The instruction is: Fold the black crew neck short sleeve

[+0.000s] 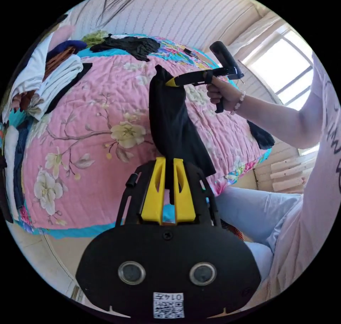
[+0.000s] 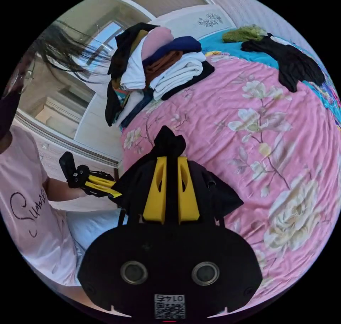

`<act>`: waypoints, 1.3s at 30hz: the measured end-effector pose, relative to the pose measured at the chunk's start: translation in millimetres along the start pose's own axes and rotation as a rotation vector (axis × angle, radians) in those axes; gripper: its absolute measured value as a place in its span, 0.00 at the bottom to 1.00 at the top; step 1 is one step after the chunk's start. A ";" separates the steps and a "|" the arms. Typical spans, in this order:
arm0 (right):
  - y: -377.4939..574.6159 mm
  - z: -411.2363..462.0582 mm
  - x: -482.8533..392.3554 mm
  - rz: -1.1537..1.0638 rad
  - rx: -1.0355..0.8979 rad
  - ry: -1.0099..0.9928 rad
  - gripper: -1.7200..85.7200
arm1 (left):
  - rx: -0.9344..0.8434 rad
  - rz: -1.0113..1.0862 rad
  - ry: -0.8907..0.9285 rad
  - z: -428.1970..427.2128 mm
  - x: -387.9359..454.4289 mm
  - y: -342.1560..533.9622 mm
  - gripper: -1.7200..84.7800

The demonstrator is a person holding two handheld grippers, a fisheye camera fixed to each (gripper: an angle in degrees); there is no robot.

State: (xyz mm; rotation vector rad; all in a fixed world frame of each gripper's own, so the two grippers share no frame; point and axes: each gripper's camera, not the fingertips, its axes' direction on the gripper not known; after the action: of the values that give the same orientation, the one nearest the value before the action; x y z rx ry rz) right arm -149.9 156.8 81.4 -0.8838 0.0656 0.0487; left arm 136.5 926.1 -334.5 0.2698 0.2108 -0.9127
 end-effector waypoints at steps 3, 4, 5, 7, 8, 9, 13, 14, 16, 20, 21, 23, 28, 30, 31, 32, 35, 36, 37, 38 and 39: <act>75.3 -71.2 -12.1 0.097 0.148 0.007 0.07 | -0.015 0.180 0.054 -19.1 55.3 -24.1 0.07; 91.8 -85.1 -14.5 0.125 0.174 0.014 0.07 | -0.028 0.237 0.093 -22.7 78.1 -35.6 0.06; 126.0 -112.8 -20.5 0.181 0.223 0.033 0.07 | -0.036 0.257 0.117 -23.7 89.6 -41.7 0.06; 179.4 -155.0 -33.4 0.266 0.292 0.077 0.07 | -0.078 0.329 0.256 -22.5 139.3 -68.2 0.06; 216.1 -183.3 -44.2 0.332 0.325 0.117 0.07 | -0.086 0.350 0.292 -21.5 152.8 -75.2 0.06; 253.2 -212.3 -57.1 0.402 0.351 0.166 0.07 | -0.103 0.397 0.356 -18.6 180.7 -89.9 0.06; 357.4 -304.1 -100.8 0.583 0.413 0.333 0.08 | -0.102 0.568 0.537 4.6 289.3 -156.5 0.06; 387.1 -336.6 -112.7 0.624 0.433 0.389 0.08 | -0.102 0.581 0.561 10.7 305.8 -168.5 0.06; 423.8 -385.1 -123.8 0.677 0.441 0.491 0.08 | -0.032 0.650 0.586 37.9 374.7 -215.2 0.07; 482.3 -486.4 -94.7 0.822 0.378 0.704 0.09 | 0.015 0.615 0.494 127.1 463.0 -295.3 0.08; 498.0 -508.3 -72.5 0.870 0.370 0.771 0.10 | -0.024 0.556 0.419 162.8 481.7 -321.2 0.08; 524.4 -530.8 -30.4 0.980 0.315 0.858 0.11 | -0.102 0.492 0.319 200.4 499.3 -347.5 0.08; 594.4 -557.6 -25.0 1.112 0.370 0.704 0.12 | -0.149 0.464 0.259 150.1 513.0 -330.5 0.08; 613.4 -551.3 -82.4 1.072 0.410 0.697 0.12 | -0.163 0.510 0.216 107.1 512.3 -308.0 0.08; 616.4 -547.3 -97.2 1.058 0.409 0.683 0.12 | -0.154 0.513 0.187 73.9 508.0 -293.8 0.08; 619.0 -538.1 -126.3 1.033 0.388 0.658 0.12 | -0.141 0.508 0.168 55.4 504.9 -286.7 0.08; 598.5 -517.3 -198.9 0.904 0.294 0.694 0.11 | -0.030 0.438 0.039 -40.8 486.7 -252.9 0.08; 581.5 -511.5 -222.9 0.832 0.252 0.718 0.11 | 0.021 0.389 -0.027 -77.4 479.6 -240.6 0.08; 571.3 -509.2 -234.2 0.790 0.235 0.732 0.11 | 0.073 0.343 -0.092 -111.5 473.1 -228.0 0.08; 548.6 -505.7 -254.4 0.694 0.206 0.764 0.11 | 0.096 0.322 -0.123 -126.6 470.2 -221.9 0.09; 523.9 -503.5 -271.1 0.606 0.182 0.790 0.11 | 0.139 0.280 -0.186 -155.9 463.9 -208.6 0.09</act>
State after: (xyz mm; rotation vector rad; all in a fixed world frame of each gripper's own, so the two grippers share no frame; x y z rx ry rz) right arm -475.4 94.8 -619.8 -0.6310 1.0597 0.2524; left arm 235.1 506.9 -646.9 0.3322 -0.0624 -0.6696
